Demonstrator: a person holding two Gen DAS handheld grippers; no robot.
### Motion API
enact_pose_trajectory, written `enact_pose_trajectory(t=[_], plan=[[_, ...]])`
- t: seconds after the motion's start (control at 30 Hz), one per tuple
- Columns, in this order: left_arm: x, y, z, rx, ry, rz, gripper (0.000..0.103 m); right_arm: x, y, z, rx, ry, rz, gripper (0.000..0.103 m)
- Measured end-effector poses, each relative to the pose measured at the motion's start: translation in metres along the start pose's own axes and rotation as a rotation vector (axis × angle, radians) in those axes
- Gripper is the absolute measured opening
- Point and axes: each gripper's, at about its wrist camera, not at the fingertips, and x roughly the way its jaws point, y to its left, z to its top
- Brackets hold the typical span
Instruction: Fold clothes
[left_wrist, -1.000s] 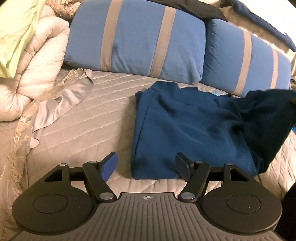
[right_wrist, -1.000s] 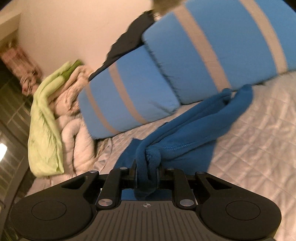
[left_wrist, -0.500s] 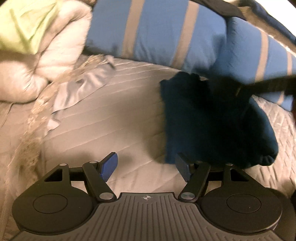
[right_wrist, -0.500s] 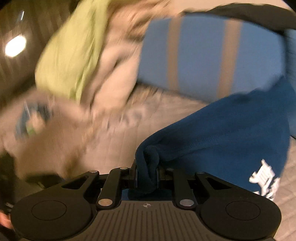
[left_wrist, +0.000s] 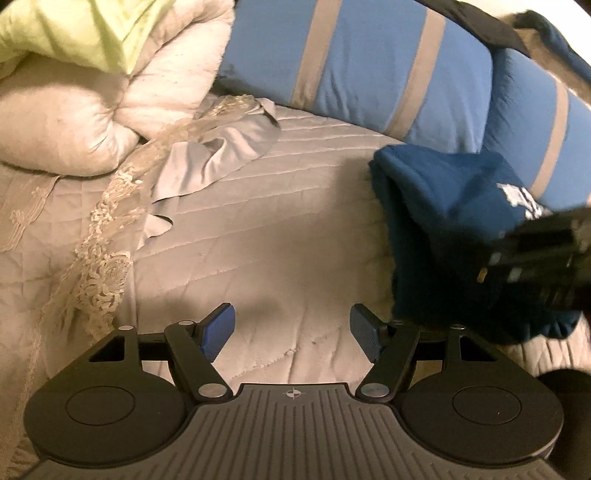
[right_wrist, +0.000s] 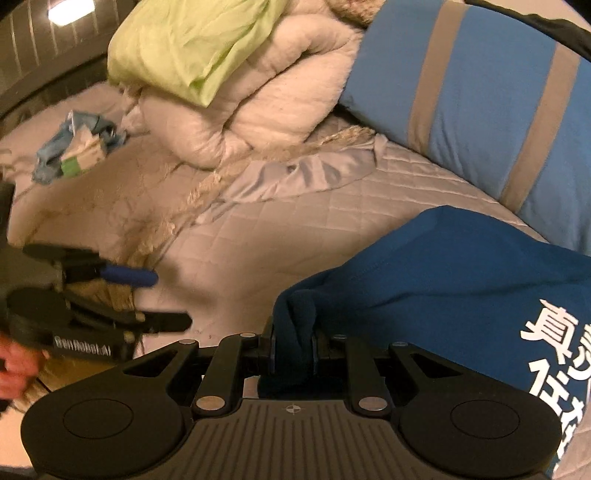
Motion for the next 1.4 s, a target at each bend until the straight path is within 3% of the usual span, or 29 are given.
enact_pose_trajectory(t=[0.17, 0.2, 0.23, 0.33, 0.5, 0.6, 0.77, 0.87, 0.97, 1.07, 1.2, 1.4], plan=[[-0.007, 0.001, 0.01, -0.026, -0.038, -0.054, 0.068, -0.015, -0.009, -0.005, 0.036, -0.014, 0.104, 0.056], [-0.007, -0.001, 0.014, -0.028, -0.044, -0.075, 0.068, -0.024, -0.01, -0.005, 0.031, -0.018, 0.117, 0.068], [-0.007, -0.002, 0.018, -0.031, -0.05, -0.098, 0.068, -0.033, -0.011, -0.006, 0.02, -0.024, 0.114, 0.081], [-0.006, -0.011, 0.034, -0.034, -0.073, -0.173, 0.068, -0.061, -0.017, -0.011, -0.027, -0.045, 0.045, 0.098], [0.015, -0.041, 0.056, 0.057, -0.057, -0.243, 0.068, -0.089, -0.044, -0.023, -0.004, -0.026, -0.064, 0.103], [0.037, -0.058, 0.059, 0.11, -0.008, -0.253, 0.068, -0.099, -0.064, -0.03, 0.042, -0.019, -0.125, 0.103], [0.076, -0.063, 0.057, 0.142, 0.087, -0.222, 0.068, -0.113, -0.095, -0.041, 0.149, -0.02, -0.148, 0.103], [0.096, -0.059, 0.053, 0.132, 0.143, -0.199, 0.077, -0.121, -0.106, -0.048, 0.166, -0.016, -0.168, 0.103], [0.104, -0.047, 0.054, 0.13, 0.157, -0.221, 0.086, -0.133, -0.118, -0.055, 0.186, -0.012, -0.177, 0.103], [0.111, -0.032, 0.058, 0.086, 0.204, -0.294, 0.086, -0.145, -0.131, -0.063, 0.206, -0.008, -0.187, 0.103], [0.123, -0.01, 0.059, -0.066, 0.309, -0.413, 0.085, -0.16, -0.149, -0.07, 0.231, -0.001, -0.2, 0.103], [0.129, 0.007, 0.051, -0.218, 0.406, -0.587, 0.083, -0.18, -0.184, -0.075, 0.322, -0.002, -0.189, 0.103]])
